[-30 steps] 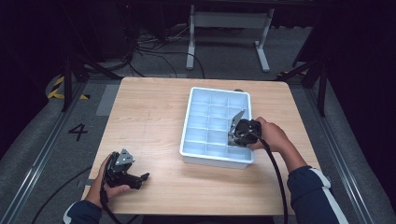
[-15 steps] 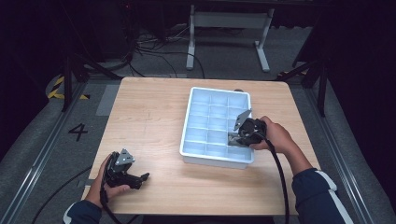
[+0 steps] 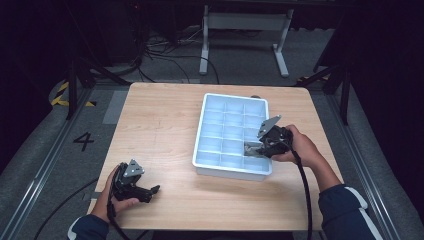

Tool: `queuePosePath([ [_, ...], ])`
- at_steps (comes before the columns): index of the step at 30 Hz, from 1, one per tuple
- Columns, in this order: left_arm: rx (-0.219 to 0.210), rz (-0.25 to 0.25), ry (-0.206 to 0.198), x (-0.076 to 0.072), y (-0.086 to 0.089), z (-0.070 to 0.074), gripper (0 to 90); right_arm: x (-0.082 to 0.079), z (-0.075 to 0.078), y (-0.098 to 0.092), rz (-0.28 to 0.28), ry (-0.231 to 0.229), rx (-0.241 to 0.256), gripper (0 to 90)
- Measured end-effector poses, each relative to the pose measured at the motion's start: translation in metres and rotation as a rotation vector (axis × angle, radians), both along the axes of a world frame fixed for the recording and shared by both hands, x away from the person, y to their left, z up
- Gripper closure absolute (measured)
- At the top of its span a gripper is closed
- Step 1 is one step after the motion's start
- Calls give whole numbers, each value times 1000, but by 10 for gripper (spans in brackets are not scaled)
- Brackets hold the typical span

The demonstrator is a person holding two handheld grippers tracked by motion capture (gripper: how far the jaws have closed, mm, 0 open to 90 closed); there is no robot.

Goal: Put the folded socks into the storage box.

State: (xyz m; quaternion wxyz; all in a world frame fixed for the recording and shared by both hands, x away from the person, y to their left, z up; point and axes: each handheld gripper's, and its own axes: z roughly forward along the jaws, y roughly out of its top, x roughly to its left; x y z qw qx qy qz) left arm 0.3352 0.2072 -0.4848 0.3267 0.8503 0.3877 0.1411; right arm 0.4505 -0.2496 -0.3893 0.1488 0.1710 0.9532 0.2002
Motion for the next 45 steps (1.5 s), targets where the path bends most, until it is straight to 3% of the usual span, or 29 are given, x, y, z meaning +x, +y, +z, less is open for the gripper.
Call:
queuePosePath([
  [17, 0, 0, 0, 0, 0, 0, 15, -26, 16, -27, -56, -73, 110, 433],
  [30, 0, 0, 0, 0, 0, 0, 15, -44, 23, -42, -64, -126, 129, 410],
  [45, 0, 0, 0, 0, 0, 0, 15, -61, 17, -69, -79, -165, 170, 405],
])
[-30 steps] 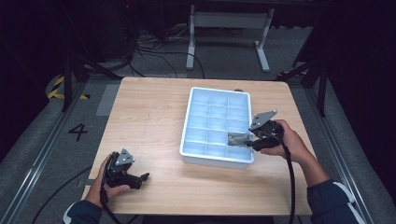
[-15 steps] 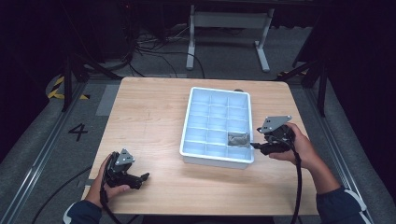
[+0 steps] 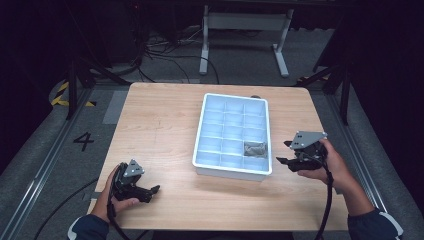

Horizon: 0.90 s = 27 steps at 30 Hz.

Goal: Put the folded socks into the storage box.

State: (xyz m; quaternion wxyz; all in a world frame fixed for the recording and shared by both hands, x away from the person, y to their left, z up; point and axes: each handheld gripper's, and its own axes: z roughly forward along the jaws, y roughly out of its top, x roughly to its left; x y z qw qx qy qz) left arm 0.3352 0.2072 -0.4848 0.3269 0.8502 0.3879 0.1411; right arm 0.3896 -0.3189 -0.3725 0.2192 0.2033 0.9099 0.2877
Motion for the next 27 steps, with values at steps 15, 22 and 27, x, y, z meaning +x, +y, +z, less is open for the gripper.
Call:
queuePosePath([
  [15, 1, 0, 0, 0, 0, 0, 15, -16, -16, -26, -30, -35, 0, 395],
  [22, 1, 0, 0, 0, 0, 0, 15, -22, -26, -35, -57, -32, 1, 388],
  [27, 0, 0, 0, 0, 0, 0, 15, -27, -37, -47, -81, -18, -4, 382],
])
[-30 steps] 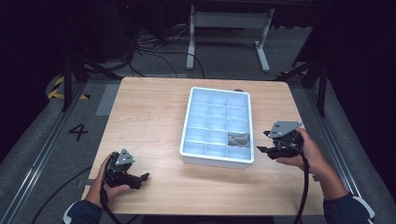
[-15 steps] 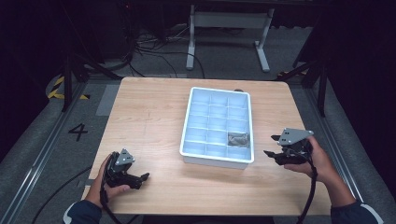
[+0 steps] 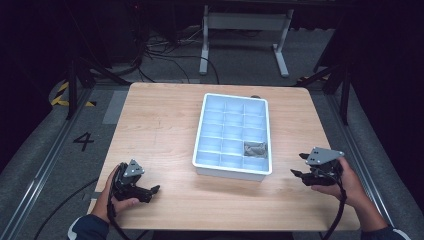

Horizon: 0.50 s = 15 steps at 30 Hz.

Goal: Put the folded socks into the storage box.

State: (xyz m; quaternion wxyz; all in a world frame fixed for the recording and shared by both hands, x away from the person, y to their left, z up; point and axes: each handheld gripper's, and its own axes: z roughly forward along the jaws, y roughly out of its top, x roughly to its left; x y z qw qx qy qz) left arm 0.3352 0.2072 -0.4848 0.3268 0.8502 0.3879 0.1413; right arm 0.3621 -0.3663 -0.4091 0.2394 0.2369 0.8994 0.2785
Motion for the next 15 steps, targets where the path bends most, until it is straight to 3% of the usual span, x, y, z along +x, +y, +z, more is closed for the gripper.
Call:
queuePosePath([
  [15, -3, 9, 3, -1, 0, 0, 15, -16, -22, -34, -51, 20, 43, 383],
])
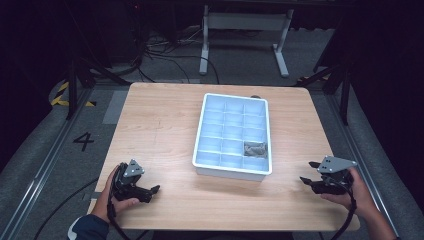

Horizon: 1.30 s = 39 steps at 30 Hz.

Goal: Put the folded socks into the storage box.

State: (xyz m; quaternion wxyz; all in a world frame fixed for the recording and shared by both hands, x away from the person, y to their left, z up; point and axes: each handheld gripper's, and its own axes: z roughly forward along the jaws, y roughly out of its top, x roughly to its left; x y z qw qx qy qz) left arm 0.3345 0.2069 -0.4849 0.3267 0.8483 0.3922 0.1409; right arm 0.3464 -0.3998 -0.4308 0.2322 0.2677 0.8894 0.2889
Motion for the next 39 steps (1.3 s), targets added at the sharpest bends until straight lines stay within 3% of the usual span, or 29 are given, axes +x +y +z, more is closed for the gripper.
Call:
queuePosePath([
  [15, 1, 3, 2, 0, 0, 0, 15, -22, -32, -46, -118, 70, 125, 373],
  [21, 1, 2, 2, 0, 0, 0, 14, -29, -43, -56, -142, 83, 170, 378],
  [25, 1, 2, 2, 0, 0, 0, 15, -31, -49, -63, -161, 104, 249, 355],
  [26, 1, 2, 2, 0, 0, 0, 14, -31, -49, -63, -161, 104, 249, 355],
  [27, 1, 3, 2, 0, 0, 0, 15, -32, -52, -65, -181, 95, 286, 344],
  [39, -1, 5, 3, 0, 0, 0, 12, -32, -53, -64, -217, 89, 278, 291],
])
